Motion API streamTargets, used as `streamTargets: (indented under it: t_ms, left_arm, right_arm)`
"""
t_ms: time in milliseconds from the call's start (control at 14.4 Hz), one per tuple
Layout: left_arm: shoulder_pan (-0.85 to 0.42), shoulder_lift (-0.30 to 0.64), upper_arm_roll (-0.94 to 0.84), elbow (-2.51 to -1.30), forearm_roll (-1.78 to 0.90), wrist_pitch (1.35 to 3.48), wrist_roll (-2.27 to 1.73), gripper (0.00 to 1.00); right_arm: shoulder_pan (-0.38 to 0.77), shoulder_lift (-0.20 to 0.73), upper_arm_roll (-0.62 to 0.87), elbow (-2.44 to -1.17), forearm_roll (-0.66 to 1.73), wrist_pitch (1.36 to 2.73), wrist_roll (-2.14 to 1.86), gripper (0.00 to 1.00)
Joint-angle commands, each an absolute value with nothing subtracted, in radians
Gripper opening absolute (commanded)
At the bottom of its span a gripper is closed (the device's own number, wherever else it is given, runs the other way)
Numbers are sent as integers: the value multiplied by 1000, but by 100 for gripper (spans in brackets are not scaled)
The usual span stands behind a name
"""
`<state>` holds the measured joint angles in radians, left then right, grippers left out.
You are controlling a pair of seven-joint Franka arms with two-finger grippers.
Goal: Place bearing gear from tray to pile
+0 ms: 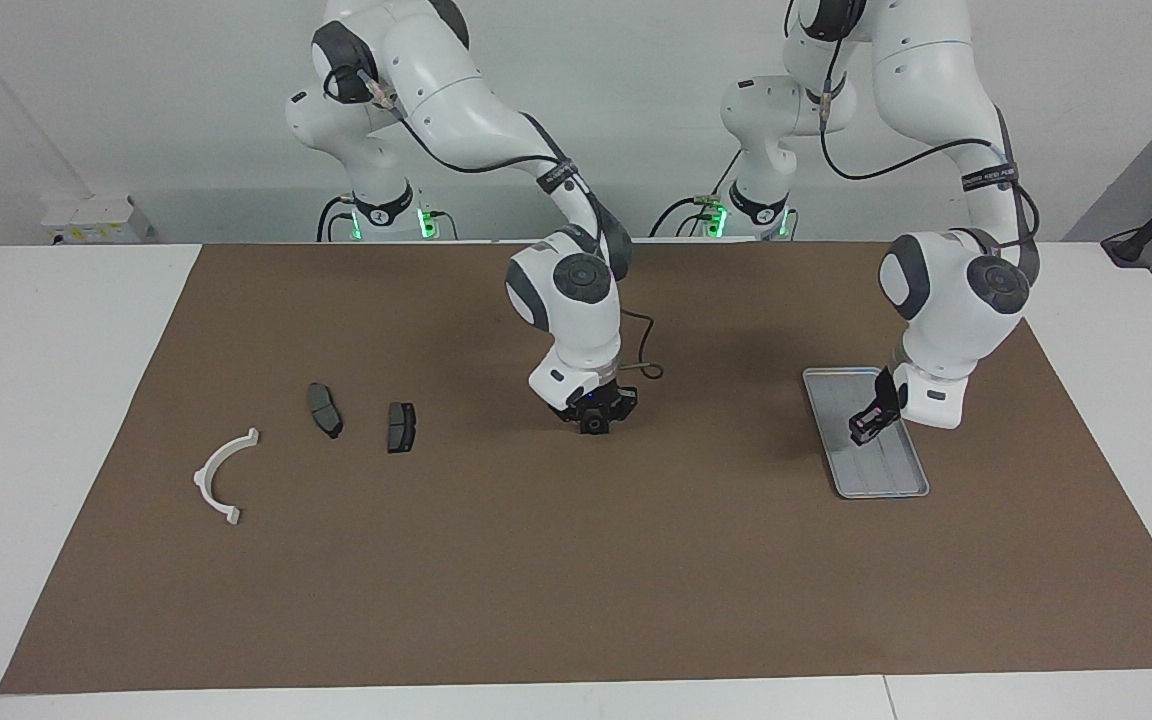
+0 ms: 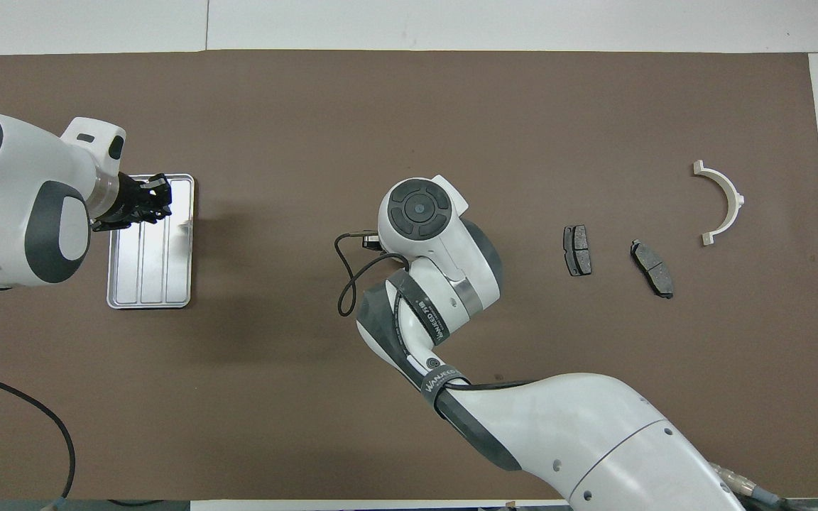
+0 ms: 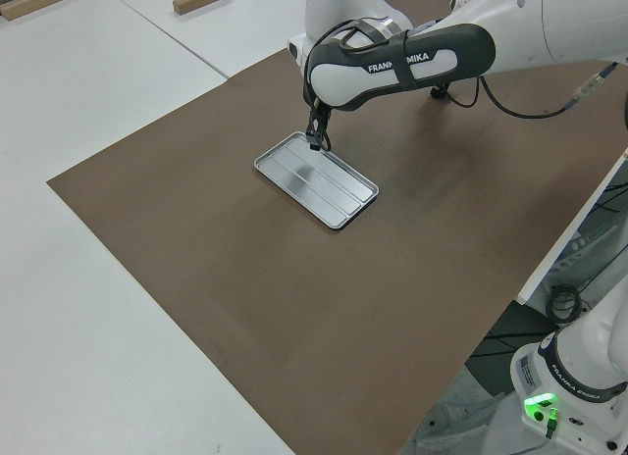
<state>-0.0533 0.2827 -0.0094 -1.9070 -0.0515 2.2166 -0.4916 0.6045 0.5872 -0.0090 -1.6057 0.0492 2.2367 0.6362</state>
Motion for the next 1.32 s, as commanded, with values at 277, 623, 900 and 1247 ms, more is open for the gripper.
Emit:
streamTargets:
  t_ms: [277, 623, 900, 1247]
  left_arm:
    - [-188, 238, 2, -1904, -176, 2206, -735, 0]
    - [-457, 261, 6, -1839, -147, 2237, -1079, 0]
    - [-613, 509, 6, -1536, -22, 2161, -1357, 0]
    - [-686, 609, 12, -1502, 40, 2164, -1362, 0]
  right_arm:
    - [434, 470, -3, -1577, 55, 2045, 405, 0]
    - [266, 377, -3, -1649, 55, 2019, 154, 0]
    - [152, 341, -5, -1750, 55, 2045, -47, 0]
    - [92, 302, -5, -1905, 55, 2210, -172, 0]
